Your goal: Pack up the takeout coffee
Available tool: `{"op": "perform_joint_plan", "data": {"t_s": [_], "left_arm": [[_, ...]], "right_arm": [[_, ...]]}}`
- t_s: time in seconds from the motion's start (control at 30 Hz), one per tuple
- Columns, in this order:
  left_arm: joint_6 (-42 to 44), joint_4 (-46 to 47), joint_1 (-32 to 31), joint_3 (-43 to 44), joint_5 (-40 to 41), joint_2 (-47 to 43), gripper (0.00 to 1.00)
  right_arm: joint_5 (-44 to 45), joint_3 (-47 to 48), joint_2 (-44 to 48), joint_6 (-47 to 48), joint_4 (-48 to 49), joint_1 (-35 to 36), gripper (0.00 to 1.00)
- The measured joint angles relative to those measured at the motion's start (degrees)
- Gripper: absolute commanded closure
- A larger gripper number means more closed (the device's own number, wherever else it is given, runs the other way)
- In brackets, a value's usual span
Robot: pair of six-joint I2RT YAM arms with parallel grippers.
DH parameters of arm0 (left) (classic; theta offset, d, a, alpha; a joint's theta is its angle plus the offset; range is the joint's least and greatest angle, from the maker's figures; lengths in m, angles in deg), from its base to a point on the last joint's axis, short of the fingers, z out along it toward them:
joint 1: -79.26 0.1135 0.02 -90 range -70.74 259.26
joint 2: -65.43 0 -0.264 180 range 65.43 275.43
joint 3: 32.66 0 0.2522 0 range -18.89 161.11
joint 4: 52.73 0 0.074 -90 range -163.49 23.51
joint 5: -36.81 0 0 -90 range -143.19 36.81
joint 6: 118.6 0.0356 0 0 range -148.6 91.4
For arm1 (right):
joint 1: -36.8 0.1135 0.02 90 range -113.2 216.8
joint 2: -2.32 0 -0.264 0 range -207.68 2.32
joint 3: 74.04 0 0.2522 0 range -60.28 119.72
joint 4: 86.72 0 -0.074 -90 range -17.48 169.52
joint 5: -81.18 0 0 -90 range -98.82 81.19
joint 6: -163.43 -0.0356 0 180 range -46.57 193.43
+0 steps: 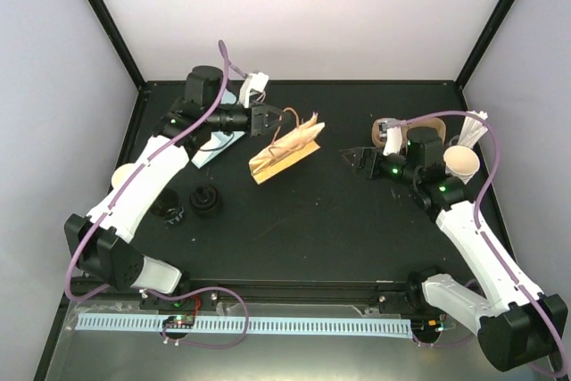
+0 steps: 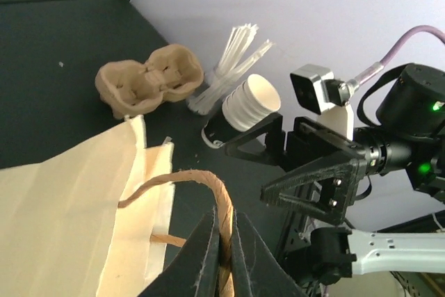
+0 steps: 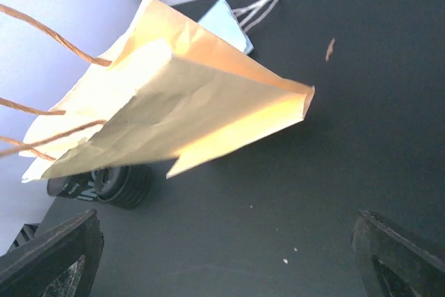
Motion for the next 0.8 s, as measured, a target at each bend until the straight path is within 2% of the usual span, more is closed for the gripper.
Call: {"op": "perform_joint_plan", "data": {"t_s": [0.13,0.33,0.5,0.8], "left_arm": [[1.2,-3.0,-0.1,7.6,0.2,1.2,0.92],[3.3,-5.9,-0.1,17.0,0.4,1.3,0.9],[3.5,-7.5,-0.1,17.2,0.4,1.4,0.9],[4.6,-8.0,-0.1,13.1,-0.3,1.5,0.98]], "right_arm": [[1.4,3.8,0.0,0.3,-0.5,0.3,0.0],[11.8,8.8,1.1,-1.6,-2.1,0.3,0.0],[14.0,6.4,6.0,-4.0,-0.9,0.3,0.09],[9.8,4.7,8.2,-4.8,0.4,0.3,0.08]]}}
